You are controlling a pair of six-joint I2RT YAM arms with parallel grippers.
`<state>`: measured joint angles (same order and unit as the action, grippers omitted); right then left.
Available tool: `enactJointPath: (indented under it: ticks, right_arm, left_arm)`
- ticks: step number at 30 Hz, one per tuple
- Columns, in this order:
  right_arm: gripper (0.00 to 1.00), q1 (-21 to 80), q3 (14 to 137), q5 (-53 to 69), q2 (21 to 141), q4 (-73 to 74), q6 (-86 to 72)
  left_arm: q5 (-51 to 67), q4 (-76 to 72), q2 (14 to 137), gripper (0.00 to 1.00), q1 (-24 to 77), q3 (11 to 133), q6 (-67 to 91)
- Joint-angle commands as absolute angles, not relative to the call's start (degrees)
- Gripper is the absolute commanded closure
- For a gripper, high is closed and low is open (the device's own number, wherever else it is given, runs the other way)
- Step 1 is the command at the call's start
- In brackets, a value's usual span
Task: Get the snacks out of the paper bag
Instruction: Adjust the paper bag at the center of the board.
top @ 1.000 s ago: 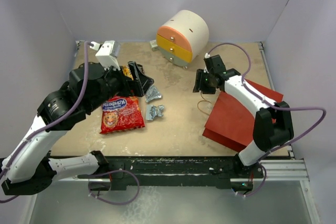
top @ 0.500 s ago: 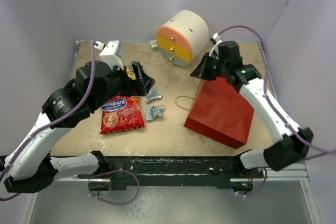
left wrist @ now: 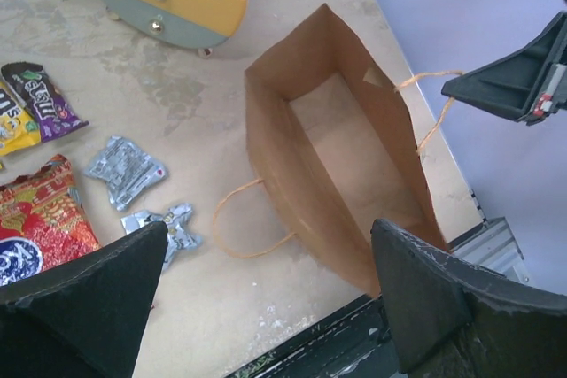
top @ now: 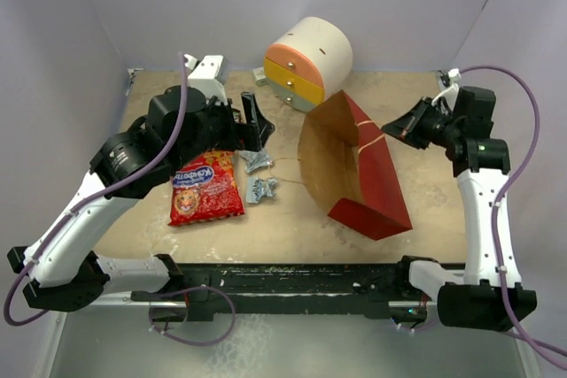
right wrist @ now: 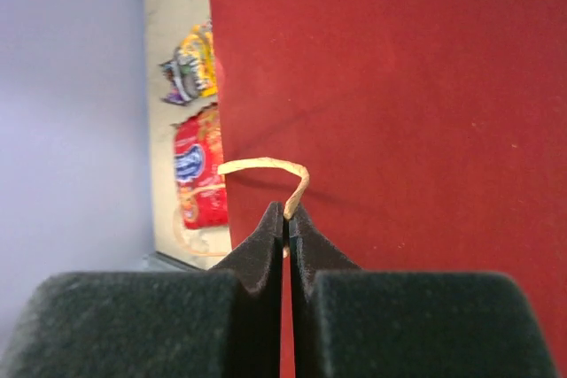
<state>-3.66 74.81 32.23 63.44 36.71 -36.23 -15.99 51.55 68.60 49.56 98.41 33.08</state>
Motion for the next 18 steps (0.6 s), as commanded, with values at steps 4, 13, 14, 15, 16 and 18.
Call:
enactJointPath:
  ticks: [4, 13, 14, 15, 16, 18]
  right_arm:
    - [1.0, -7.3, 78.7, 17.4, 65.8, 48.0, -19.5]
    - [1.0, -5.9, 77.2, -16.5, 65.0, 50.5, -12.6]
    - [1.0, -5.9, 77.3, -17.7, 65.0, 50.4, -12.6]
    - [0.99, -5.9, 77.3, -18.4, 65.1, 50.4, -12.6]
    - [0.98, -5.9, 77.0, -18.9, 65.0, 50.3, -12.6]
    - [0.96, -5.9, 75.8, -21.2, 64.2, 49.6, -13.2]
  left_arm:
    - [-14.9, 49.6, 69.9, 0.01, 49.2, 102.9, 29.8]
    - [-9.7, 47.4, 71.8, 0.01, 48.4, 101.7, 30.5]
    - [-7.8, 46.4, 72.3, 0.01, 48.3, 100.7, 31.0]
    - [-6.0, 45.4, 73.0, 0.01, 48.2, 99.9, 31.6]
    - [-4.2, 44.6, 73.7, 0.01, 48.1, 99.3, 32.2]
    - [-1.2, 42.8, 75.4, 0.01, 48.0, 98.7, 33.2]
